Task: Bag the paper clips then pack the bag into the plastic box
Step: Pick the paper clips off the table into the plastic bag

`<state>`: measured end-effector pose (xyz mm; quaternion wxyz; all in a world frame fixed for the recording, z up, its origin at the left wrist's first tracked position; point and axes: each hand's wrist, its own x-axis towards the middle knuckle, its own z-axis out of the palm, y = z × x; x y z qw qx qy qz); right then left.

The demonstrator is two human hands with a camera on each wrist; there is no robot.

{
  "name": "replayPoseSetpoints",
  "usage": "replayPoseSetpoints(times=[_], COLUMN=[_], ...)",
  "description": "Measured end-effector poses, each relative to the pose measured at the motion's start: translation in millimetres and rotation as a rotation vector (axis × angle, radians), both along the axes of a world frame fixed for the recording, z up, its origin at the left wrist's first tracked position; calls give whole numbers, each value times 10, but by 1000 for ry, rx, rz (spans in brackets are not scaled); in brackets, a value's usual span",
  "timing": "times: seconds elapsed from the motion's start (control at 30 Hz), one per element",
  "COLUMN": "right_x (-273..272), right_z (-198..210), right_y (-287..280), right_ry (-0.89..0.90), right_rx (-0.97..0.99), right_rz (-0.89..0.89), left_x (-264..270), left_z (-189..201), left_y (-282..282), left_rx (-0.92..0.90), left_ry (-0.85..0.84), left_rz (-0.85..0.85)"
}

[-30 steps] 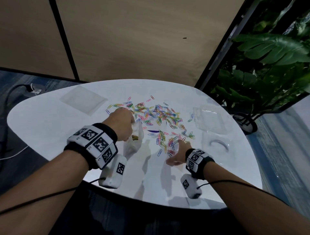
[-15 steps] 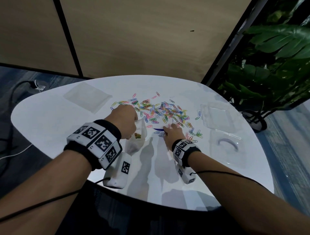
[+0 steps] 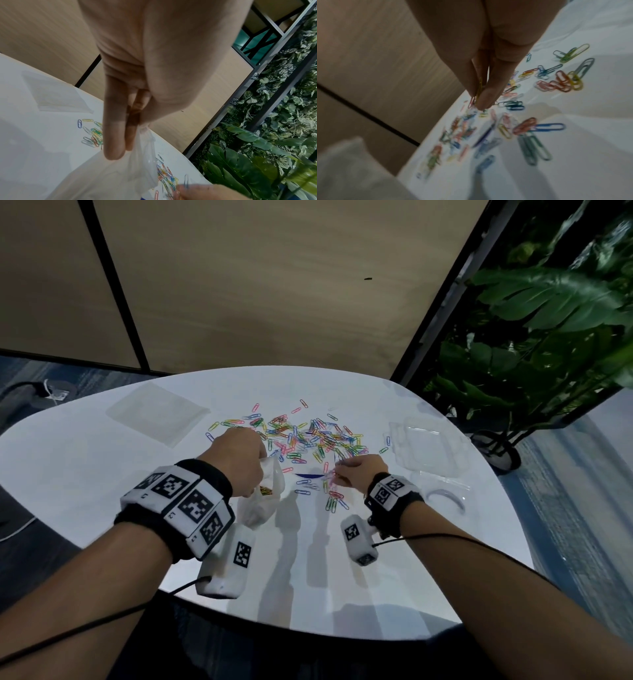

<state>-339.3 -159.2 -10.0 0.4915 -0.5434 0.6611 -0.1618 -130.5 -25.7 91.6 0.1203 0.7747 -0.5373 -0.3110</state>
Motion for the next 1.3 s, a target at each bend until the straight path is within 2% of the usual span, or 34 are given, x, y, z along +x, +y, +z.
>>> replayPoseSetpoints(times=[0.1,0.17,0.23,0.3,0.4,0.53,0.63,0.7,0.83,0.93,1.0,1.1,1.17,1.2,1.23,1.3], right_x=[62,139,241,350,515,637,683,708,726,718,695,577,409,291,150,-184], right_z=[280,489,657,713,656,509,546,560,537,539,551,576,570,523,458,257], right_y=[83,212,361,487,645,735,763,760,787,789,780,662,478,351,215,-24], right_ry=[-403,-629,-734,-756,-654,-413,-44,82,117,89,6,-202,-195,-97,85,534], right_rx=[89,153,217,254,226,97,-187,-351,-388,-313,-284,-295,-320,-343,-366,-285], right_rz=[-109,-90,-10,64,134,255,426,520,616,710,760,610,470,431,433,528], left_x=[-31,-67,-97,-111,-131,-194,-208,-197,-157,-135,-117,-83,-76,-76,-74,-65], left_z=[-16,-14,-12,-32,-46,-11,1,-14,-55,-60,-58,-65,-53,-42,-29,-16], left_y=[-32,-47,-53,-67,-70,-51,-40,-46,-66,-73,-72,-67,-58,-54,-48,-39], left_rx=[6,4,0,-20,-44,-67,-71,-69,-57,-57,-50,-58,-62,-64,-64,-58], left_ry=[-25,-33,-33,-19,17,65,34,42,39,12,14,22,2,-8,-13,-22], left_rz=[-12,-12,-2,21,42,51,34,29,37,38,49,59,49,41,38,39])
